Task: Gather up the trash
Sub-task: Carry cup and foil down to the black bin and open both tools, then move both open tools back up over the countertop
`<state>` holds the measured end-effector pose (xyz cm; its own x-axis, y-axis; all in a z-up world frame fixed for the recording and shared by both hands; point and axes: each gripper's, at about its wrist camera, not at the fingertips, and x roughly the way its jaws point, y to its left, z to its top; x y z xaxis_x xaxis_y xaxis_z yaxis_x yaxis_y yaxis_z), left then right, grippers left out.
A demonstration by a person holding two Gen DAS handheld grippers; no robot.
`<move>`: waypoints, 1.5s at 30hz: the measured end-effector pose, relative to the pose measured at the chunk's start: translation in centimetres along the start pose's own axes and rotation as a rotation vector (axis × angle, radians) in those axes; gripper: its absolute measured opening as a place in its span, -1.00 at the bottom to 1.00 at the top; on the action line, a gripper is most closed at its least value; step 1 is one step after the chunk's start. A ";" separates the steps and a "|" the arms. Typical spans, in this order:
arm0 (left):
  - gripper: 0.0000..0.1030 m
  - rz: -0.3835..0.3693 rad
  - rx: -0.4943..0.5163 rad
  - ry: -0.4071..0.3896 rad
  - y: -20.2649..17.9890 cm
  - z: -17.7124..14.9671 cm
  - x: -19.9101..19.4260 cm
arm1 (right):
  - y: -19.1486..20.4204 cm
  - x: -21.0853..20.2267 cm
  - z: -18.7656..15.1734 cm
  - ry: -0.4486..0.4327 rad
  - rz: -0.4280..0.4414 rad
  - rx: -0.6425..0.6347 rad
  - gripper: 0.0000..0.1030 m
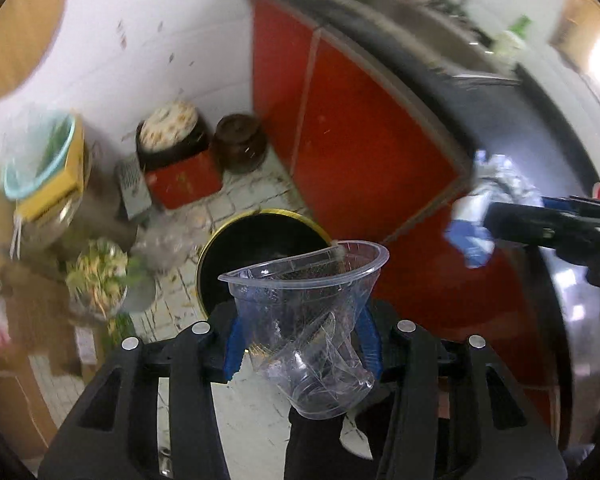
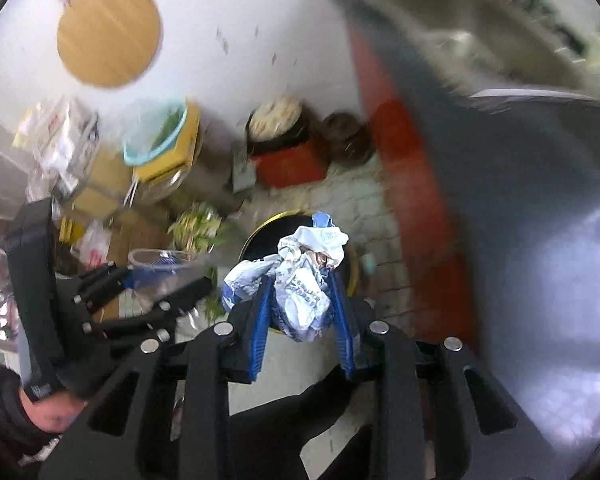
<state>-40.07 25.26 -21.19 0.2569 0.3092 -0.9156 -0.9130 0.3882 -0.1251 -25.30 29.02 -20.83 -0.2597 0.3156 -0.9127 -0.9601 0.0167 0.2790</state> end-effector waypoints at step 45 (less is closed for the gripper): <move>0.85 -0.302 0.763 -0.121 -28.7 5.4 -8.8 | -18.4 -31.0 -19.4 -0.430 -0.540 0.651 0.74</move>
<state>-14.44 16.15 -7.49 0.5287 0.1712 -0.8314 -0.3443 0.9385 -0.0257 -1.58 0.57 -3.47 0.3878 0.4311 -0.8147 -0.6595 0.7473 0.0815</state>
